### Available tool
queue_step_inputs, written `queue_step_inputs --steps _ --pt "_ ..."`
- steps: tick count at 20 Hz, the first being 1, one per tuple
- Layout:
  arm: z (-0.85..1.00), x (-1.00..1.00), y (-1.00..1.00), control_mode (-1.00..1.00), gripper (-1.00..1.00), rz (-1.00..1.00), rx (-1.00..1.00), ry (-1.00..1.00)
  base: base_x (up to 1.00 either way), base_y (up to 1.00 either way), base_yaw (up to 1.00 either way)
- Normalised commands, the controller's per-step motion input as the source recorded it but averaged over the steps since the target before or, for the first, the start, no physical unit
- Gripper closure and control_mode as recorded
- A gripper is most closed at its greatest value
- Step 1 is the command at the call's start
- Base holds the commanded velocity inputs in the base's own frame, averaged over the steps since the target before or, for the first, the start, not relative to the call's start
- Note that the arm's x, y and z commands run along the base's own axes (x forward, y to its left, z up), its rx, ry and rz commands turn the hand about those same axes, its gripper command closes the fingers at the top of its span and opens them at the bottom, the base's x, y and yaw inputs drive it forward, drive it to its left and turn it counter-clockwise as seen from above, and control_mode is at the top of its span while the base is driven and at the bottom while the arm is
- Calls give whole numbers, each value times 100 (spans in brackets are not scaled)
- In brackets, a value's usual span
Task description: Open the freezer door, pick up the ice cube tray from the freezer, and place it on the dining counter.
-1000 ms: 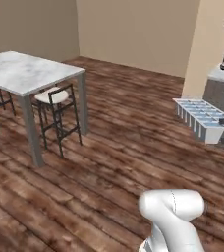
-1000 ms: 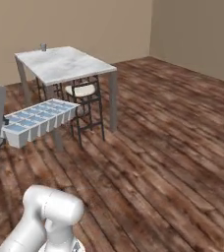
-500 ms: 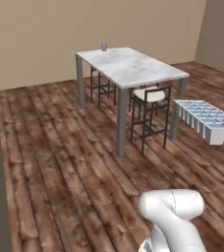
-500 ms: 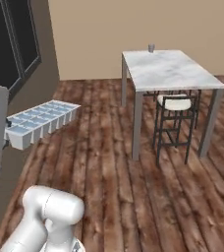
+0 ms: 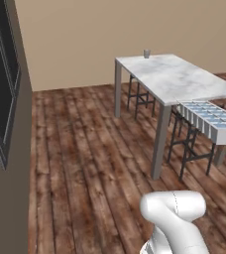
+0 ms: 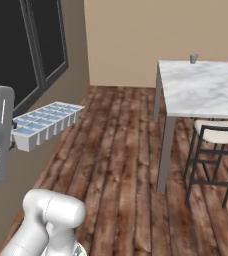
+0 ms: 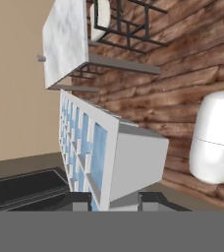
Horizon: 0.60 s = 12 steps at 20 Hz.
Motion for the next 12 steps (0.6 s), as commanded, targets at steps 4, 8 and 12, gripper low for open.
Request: queue_step_inputs --steps 4,8,12 --pt "0 0 0 100 100 0 0 0 100 -35 7" --pt "0 0 0 100 100 0 0 0 100 -36 -4" --pt "0 0 0 100 100 0 0 0 100 -14 -20"
